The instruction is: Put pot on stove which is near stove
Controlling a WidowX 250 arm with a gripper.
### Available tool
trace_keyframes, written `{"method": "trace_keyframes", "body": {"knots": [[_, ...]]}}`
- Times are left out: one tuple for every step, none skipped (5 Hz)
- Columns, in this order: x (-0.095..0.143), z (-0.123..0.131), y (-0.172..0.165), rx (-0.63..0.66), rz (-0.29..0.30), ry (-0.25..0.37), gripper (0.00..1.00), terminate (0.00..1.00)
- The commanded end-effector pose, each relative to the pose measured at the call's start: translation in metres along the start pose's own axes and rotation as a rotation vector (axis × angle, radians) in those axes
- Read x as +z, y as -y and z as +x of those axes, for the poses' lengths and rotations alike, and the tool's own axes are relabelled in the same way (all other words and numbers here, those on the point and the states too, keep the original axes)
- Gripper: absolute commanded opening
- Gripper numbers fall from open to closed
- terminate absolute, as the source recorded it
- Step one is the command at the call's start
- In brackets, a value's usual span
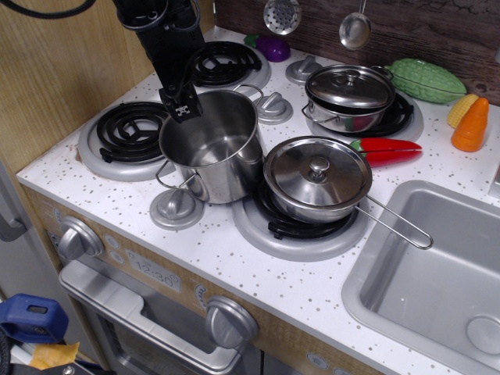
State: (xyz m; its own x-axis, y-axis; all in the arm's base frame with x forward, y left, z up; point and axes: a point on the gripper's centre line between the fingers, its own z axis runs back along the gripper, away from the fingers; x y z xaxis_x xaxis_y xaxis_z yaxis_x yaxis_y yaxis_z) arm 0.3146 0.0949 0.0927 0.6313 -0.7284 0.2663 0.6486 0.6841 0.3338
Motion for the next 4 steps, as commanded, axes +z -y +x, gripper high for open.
{"method": "trace_keyframes", "body": {"knots": [[0.0, 0.0, 0.0, 0.0, 0.0, 0.0, 1.0, 0.0], [-0.01, 0.0, 0.002, 0.004, -0.024, 0.03, 1.0, 0.0], [-0.02, 0.001, 0.002, 0.004, -0.032, 0.046, 1.0, 0.0], [-0.024, 0.0, 0.0, -0.002, -0.022, 0.052, 1.0, 0.0]]}}
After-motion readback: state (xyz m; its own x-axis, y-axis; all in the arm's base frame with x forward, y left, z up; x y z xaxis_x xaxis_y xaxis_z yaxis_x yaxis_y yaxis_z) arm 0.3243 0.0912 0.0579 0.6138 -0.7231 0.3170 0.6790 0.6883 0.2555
